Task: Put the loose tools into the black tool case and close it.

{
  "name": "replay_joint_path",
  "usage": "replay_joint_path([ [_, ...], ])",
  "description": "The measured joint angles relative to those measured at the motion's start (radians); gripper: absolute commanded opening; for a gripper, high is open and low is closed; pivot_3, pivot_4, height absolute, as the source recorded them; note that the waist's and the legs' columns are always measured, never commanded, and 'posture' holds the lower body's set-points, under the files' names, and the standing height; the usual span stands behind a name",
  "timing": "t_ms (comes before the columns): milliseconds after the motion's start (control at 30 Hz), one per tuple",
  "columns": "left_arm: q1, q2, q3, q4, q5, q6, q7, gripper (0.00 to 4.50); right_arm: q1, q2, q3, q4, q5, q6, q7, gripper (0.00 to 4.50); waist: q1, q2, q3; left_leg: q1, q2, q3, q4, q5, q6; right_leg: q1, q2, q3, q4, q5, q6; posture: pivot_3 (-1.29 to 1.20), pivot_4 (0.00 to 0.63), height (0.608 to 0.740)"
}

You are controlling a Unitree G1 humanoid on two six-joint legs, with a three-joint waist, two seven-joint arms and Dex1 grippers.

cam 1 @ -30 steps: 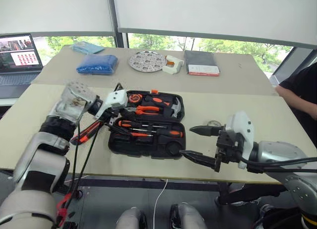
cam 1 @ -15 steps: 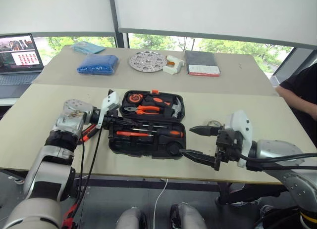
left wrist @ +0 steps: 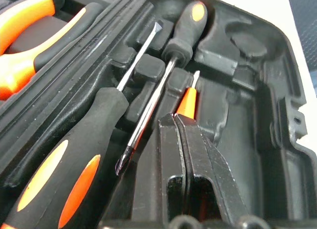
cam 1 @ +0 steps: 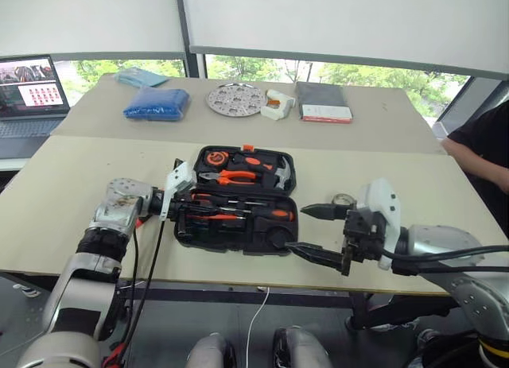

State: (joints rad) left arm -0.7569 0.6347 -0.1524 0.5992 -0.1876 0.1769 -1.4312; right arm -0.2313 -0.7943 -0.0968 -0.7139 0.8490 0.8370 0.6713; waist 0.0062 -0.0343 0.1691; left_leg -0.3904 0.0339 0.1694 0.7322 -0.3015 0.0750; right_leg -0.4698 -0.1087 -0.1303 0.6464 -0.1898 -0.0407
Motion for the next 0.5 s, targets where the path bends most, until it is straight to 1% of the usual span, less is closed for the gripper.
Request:
replay_joint_path([
  [200, 0.017, 0.007, 0.005, -0.002, 0.007, 0.002, 0.013, 0.06, 0.000, 0.002, 0.006, 0.000, 0.000, 0.000, 0.001, 4.50, 0.003, 0.000, 0.000, 0.002, 0.000, 0.000, 0.000, 0.000, 0.000, 0.002, -0.002, 0.000, 0.000, 0.000, 0.000, 0.00, 0.150, 0.718],
  [500, 0.004, -0.006, 0.021, -0.030, -0.015, 0.110, 0.028, 0.06, -0.018, 0.004, 0.028, 0.015, -0.003, 0.000, 0.005, 4.50, 0.005, 0.000, 0.000, 0.000, 0.000, 0.000, 0.000, 0.000, 0.000, 0.002, -0.001, -0.001, 0.000, 0.000, 0.000, 0.00, 0.150, 0.718],
])
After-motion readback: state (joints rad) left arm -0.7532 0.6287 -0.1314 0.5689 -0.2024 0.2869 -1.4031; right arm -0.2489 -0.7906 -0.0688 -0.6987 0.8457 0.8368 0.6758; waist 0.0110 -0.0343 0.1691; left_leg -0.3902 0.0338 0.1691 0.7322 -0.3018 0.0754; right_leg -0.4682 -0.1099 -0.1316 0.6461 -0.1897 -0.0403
